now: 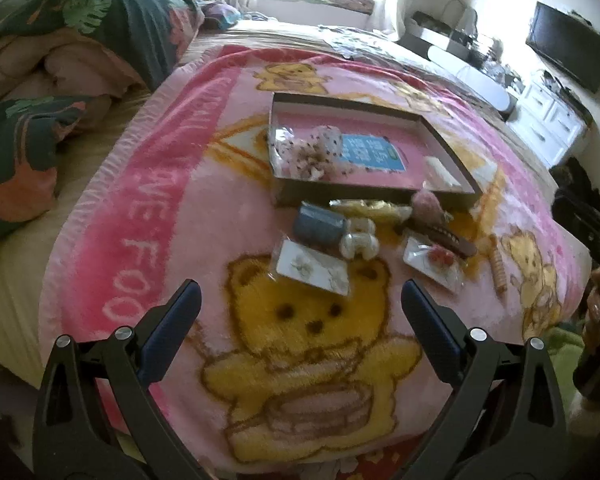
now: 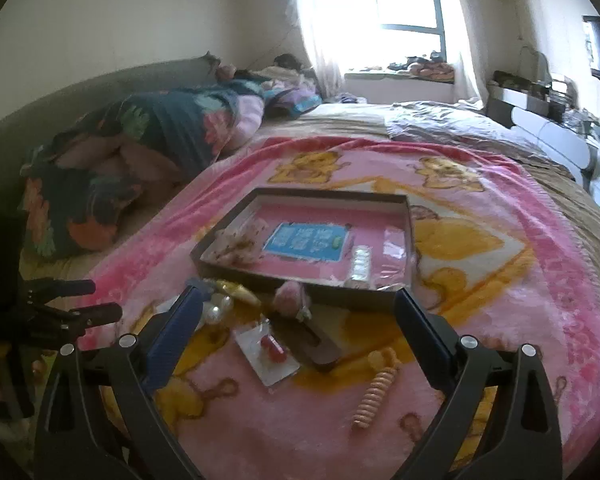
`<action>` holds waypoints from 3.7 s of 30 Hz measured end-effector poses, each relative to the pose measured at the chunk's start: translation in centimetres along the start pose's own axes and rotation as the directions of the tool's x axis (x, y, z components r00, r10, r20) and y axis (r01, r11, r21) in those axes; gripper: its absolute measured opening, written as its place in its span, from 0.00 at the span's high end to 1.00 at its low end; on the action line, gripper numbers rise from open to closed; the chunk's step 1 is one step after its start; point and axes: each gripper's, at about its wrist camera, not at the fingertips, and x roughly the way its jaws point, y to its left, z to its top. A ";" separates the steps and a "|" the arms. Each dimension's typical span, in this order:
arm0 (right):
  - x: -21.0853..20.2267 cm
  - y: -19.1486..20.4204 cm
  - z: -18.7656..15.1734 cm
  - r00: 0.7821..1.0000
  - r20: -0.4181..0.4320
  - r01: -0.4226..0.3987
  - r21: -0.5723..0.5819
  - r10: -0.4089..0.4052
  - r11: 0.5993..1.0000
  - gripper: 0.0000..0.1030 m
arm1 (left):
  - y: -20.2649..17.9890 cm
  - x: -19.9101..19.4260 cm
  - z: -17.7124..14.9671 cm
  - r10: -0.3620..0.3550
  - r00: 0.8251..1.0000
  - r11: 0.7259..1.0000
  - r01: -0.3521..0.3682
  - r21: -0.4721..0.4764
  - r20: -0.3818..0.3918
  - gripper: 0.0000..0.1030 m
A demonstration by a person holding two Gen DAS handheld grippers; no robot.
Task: Organize jewelry
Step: 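Lift both open tools away from the box, then grasp the round white claw clip with the left tool while the right tool grasps the pink pompom clip, then carry both clips into the box and open both tools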
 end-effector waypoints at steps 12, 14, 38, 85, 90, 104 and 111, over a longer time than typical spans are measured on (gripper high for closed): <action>2.9 0.5 -1.6 0.995 -0.099 -0.007 -0.049 0.002 0.999 0.07 | -2.5 2.1 -1.2 -0.032 0.999 0.997 0.034 0.069 -0.035 0.10; 3.4 0.1 -1.9 0.994 -0.114 -0.003 -0.038 -0.002 0.999 0.07 | -3.0 2.5 -1.2 -0.044 0.998 0.996 0.047 0.082 -0.037 0.16; 13.7 -2.7 -0.7 0.941 -0.276 -0.170 0.112 0.195 0.979 0.50 | -4.3 9.4 1.9 -0.135 0.979 0.990 0.140 0.022 -0.150 0.62; 3.5 -9.4 -1.8 0.995 -0.051 -0.076 0.219 0.089 0.973 0.73 | -8.3 6.7 3.5 -0.164 0.984 0.984 0.168 0.061 -0.065 0.71; 2.5 -9.9 -1.6 0.997 -0.027 -0.070 0.221 0.078 0.973 0.73 | -9.4 6.1 4.0 -0.174 0.983 0.981 0.178 0.076 -0.053 0.71; 1.7 -10.5 1.1 0.998 0.032 -0.060 0.203 0.055 0.977 0.73 | -10.5 6.1 7.9 -0.166 0.986 0.982 0.165 0.088 0.003 0.71; 2.4 -10.4 3.1 0.998 0.054 -0.048 0.168 0.040 0.985 0.73 | -10.8 6.7 9.7 -0.155 0.988 0.984 0.153 0.094 0.018 0.71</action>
